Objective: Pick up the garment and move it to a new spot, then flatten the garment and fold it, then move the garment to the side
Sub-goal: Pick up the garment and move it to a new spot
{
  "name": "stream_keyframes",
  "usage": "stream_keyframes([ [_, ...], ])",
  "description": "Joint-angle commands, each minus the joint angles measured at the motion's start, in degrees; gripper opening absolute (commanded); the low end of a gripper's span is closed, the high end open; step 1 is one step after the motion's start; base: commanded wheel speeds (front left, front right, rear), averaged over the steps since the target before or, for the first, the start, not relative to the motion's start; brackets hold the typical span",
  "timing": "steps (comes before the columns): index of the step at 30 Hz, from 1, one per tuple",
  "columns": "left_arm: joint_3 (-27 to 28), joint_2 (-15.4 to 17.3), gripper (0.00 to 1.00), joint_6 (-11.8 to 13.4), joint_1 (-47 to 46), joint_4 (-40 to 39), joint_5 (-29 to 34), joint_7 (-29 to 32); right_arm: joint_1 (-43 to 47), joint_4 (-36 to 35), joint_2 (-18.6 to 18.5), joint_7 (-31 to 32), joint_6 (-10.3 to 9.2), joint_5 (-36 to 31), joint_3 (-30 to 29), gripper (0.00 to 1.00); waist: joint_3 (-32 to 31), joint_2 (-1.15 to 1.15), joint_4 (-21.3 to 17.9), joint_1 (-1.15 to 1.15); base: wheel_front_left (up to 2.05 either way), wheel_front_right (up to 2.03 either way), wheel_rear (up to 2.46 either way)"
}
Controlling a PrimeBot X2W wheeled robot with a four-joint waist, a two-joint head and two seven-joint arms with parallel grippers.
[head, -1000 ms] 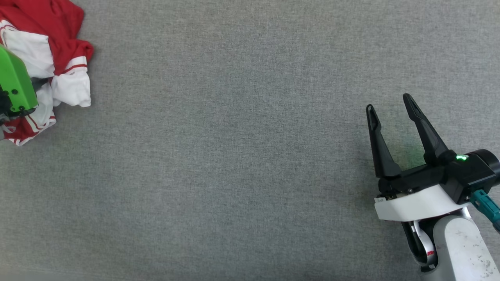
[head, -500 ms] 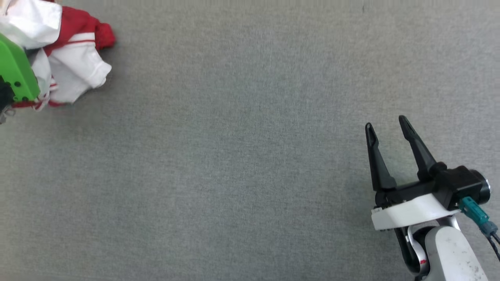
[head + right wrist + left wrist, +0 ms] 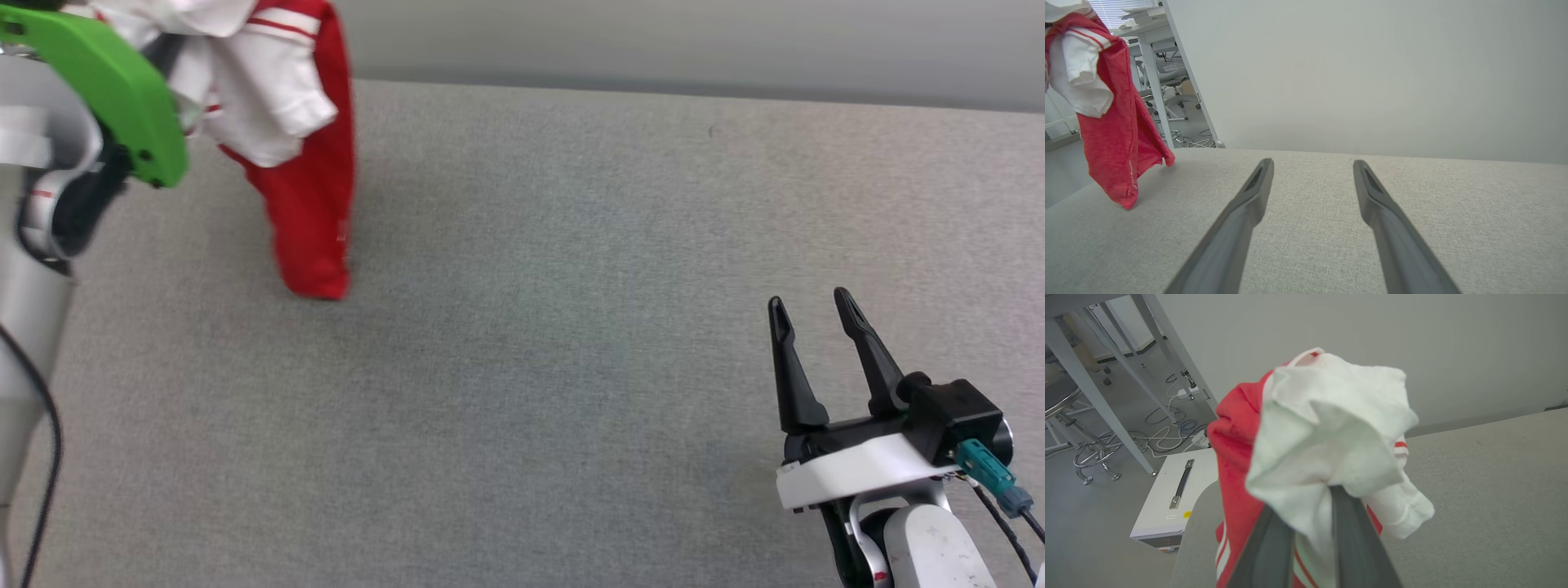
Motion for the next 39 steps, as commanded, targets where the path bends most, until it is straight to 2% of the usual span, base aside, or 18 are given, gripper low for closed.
stream_keyframes([
  [1,-0.9,-1.7,0.00,0.1,0.7,-1.3,0.8,-0.6,1.0,-0.1,0.3,-0.5,-0.05,0.4,-0.5,1.00,-2.4,0.00,-2.4,0.00,0.00,0.00,0.00],
  [3,-2.0,-3.2,0.00,0.4,1.0,-2.7,1.4,-1.1,1.3,-0.3,0.4,-0.5,-0.05,0.5,-0.9,1.00,-2.9,0.00,-3.4,0.00,0.00,0.00,0.00],
  [4,-3.6,-5.3,0.00,1.0,1.3,-3.7,2.4,-1.9,1.6,-0.7,0.5,-0.5,-0.05,0.5,-1.3,1.00,-3.3,0.00,-5.2,0.00,0.00,0.00,0.00],
  [8,-6.0,-7.8,0.00,1.9,1.3,-3.6,4.7,-3.5,1.6,-1.3,0.5,-0.5,-0.05,0.6,-2.0,1.00,-3.1,0.00,-7.9,0.00,0.00,0.00,0.00],
  [12,-7.4,-9.9,0.00,3.9,0.1,-1.8,8.4,-7.9,1.7,-1.7,0.6,-0.5,-0.05,1.0,-2.1,1.00,-2.6,0.00,-10.6,0.00,0.00,0.00,0.00],
  [15,-9.8,-12.7,0.00,4.3,0.8,-0.4,9.8,-9.3,1.9,-1.8,0.6,-0.5,-0.05,1.2,-2.3,1.00,-2.3,0.00,-12.1,0.00,0.00,0.00,0.00],
  [19,-14.7,-18.0,0.00,4.0,4.4,2.0,10.7,-9.8,2.1,-2.0,0.6,-0.5,-0.05,1.5,-2.7,1.00,-1.9,0.00,-13.5,0.00,0.00,0.00,0.00],
  [24,-21.0,-26.5,0.00,4.0,11.4,7.2,10.0,-9.4,2.0,-2.0,0.6,-0.5,-0.05,1.5,-3.2,1.00,-1.4,0.00,-14.9,0.00,0.00,0.00,0.00],
  [26,-23.1,-29.1,0.00,4.0,13.3,9.9,10.1,-9.7,1.8,-1.9,0.6,-0.5,-0.05,1.3,-3.3,1.00,-1.3,0.00,-15.5,0.00,0.00,0.00,0.00],
  [30,-26.8,-31.9,0.00,4.1,15.8,15.0,10.3,-10.3,1.4,-1.7,0.6,-0.5,-0.05,1.0,-3.8,1.00,-1.1,0.00,-16.6,0.00,0.00,0.00,0.00],
  [31,-27.5,-32.3,0.23,4.1,16.1,15.8,10.2,-10.6,1.4,-1.7,0.6,-0.5,-0.05,1.0,-3.8,1.00,-1.1,0.00,-16.7,0.00,0.00,0.00,0.00],
  [32,-28.4,-32.6,0.72,4.1,16.4,16.5,9.9,-11.0,1.3,-1.6,0.6,-0.5,-0.05,1.0,-3.8,1.00,-1.2,0.00,-16.9,0.00,0.00,0.00,0.00],
  [33,-29.0,-32.7,1.00,4.0,16.7,16.9,9.4,-11.2,1.3,-1.5,0.6,-0.5,-0.05,1.0,-3.8,1.00,-1.2,0.00,-17.0,0.00,0.00,0.00,0.00],
  [36,-31.1,-32.9,1.00,3.6,17.1,15.6,6.6,-12.6,1.6,-1.0,0.6,-0.5,-0.05,1.0,-3.7,1.00,-1.8,0.00,-16.9,0.00,0.00,0.00,0.00],
  [39,-32.9,-32.9,1.00,4.3,16.5,13.5,4.2,-14.1,2.1,-0.2,0.6,-0.5,-0.05,1.0,-3.7,1.00,-2.7,0.00,-15.9,0.00,0.00,0.00,0.00],
])
